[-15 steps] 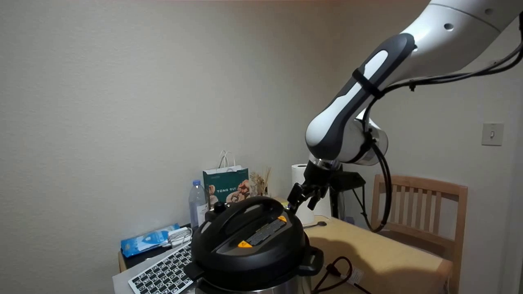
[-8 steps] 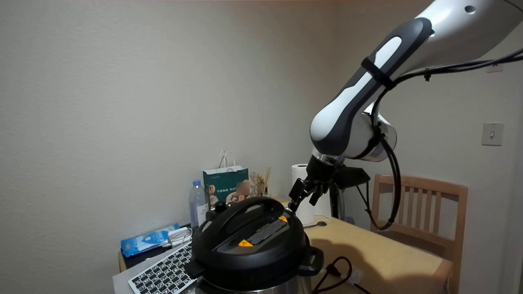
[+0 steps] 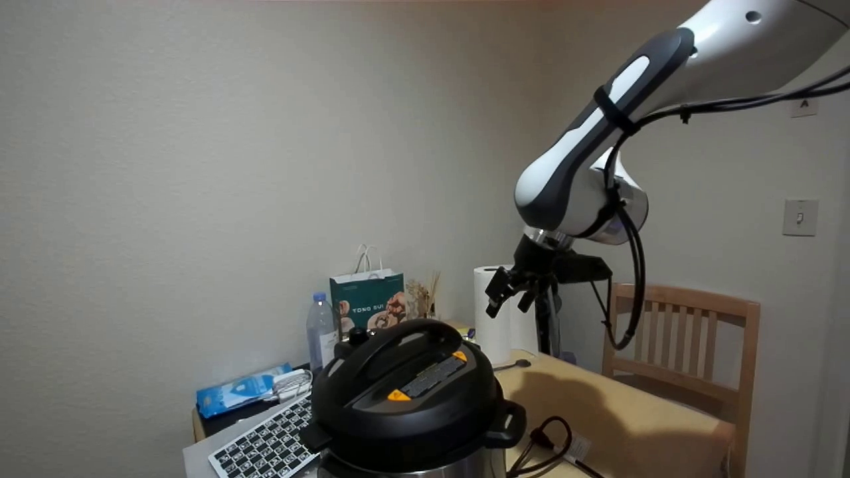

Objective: Move the rice cooker cable to the left

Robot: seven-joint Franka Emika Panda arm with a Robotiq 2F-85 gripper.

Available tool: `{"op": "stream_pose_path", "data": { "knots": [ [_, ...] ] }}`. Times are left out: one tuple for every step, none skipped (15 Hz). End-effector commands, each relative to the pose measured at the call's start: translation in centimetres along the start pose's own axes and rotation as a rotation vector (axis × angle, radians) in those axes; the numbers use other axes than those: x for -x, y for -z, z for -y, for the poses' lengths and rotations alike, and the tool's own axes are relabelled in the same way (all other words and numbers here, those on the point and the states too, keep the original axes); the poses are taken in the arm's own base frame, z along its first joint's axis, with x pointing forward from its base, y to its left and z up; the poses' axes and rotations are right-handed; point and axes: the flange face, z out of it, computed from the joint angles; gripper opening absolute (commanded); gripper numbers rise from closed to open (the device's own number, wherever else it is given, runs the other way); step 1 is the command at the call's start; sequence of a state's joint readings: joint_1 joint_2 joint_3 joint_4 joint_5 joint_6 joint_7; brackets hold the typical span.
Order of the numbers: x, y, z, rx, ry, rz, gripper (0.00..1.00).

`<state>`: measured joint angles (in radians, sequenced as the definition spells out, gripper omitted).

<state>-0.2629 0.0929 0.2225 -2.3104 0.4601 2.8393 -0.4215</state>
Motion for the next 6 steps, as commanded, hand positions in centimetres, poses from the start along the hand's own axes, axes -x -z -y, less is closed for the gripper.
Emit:
{"op": "stream_pose_path", "data": {
  "knots": [
    [-3.5, 4.3, -2.9, -0.040, -0.027, -0.060, 1.00],
    [-4.4, 5.3, -3.4, -0.043, -0.016, -0.083, 1.00],
    [-3.3, 3.3, -2.9, -0.019, -0.034, -0.055, 1.00],
    [-4.0, 4.1, -3.2, -0.020, -0.035, -0.067, 1.00],
    [-4.1, 4.1, -3.3, -0.020, -0.036, -0.067, 1.00],
    [-3.9, 3.8, -3.2, -0.022, -0.035, -0.061, 1.00]
  ]
}}
